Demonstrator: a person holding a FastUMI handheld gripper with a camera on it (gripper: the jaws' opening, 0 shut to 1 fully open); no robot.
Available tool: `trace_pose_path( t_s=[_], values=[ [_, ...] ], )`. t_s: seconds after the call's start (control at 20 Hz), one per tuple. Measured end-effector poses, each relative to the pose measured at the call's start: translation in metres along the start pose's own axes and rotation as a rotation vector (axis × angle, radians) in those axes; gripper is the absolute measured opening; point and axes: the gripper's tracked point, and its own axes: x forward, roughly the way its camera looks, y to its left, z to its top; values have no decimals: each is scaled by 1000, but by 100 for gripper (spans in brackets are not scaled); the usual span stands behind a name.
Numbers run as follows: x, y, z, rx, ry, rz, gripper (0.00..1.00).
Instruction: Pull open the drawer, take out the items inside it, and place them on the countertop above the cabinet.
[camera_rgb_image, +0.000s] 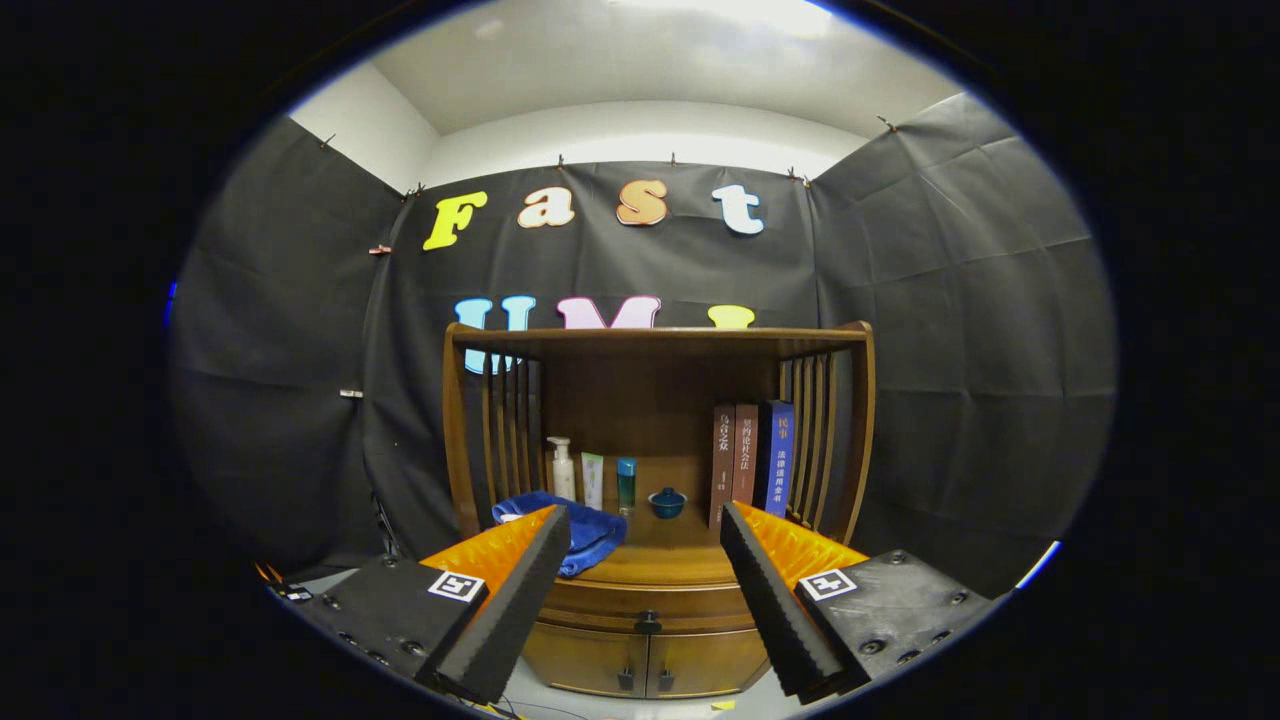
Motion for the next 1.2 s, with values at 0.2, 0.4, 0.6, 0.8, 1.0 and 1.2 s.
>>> trace_pose_path(
  t_s=[0.2, 0.4, 0.6, 0.8, 1.0, 1.2],
  values=[
    [14, 0, -30, 6, 54, 2, 98],
    [37, -2, -61, 14, 115, -14, 98],
    [60, -1, -103, 25, 183, -17, 99],
    [84, 4, -152, 37, 271, 6, 99],
    [108, 0, -195, 30, 333, -13, 99],
    [124, -7, -245, 75, 428, -15, 99]
  ],
)
